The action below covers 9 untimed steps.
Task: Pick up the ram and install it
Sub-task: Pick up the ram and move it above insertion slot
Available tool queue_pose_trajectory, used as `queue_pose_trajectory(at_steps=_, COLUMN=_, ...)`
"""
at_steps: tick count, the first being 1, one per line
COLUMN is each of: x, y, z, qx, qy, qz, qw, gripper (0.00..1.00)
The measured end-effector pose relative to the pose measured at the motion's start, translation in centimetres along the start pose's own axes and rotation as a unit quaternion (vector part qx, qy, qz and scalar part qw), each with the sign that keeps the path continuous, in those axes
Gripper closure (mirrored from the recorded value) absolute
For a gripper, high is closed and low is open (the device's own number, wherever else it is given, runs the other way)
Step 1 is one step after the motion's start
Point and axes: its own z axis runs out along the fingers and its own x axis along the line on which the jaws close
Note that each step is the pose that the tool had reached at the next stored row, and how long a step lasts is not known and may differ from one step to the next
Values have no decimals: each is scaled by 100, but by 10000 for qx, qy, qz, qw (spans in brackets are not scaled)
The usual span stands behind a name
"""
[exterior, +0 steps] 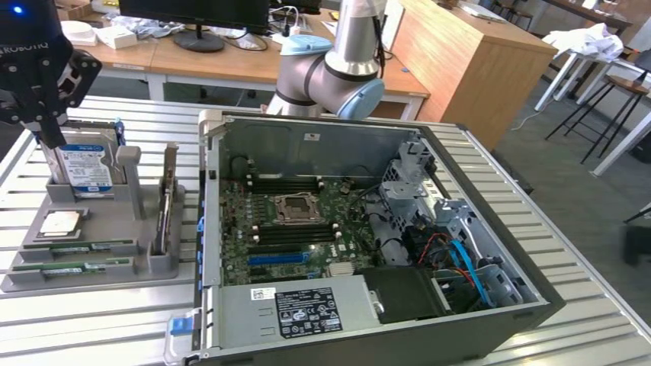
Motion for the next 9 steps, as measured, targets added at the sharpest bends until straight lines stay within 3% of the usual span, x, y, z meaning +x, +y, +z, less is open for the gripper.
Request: queue_pose_trajectory(at_steps=9, x=0, y=0, z=0, qx=-10, qy=19, qz=-427, qw=9991, gripper=90)
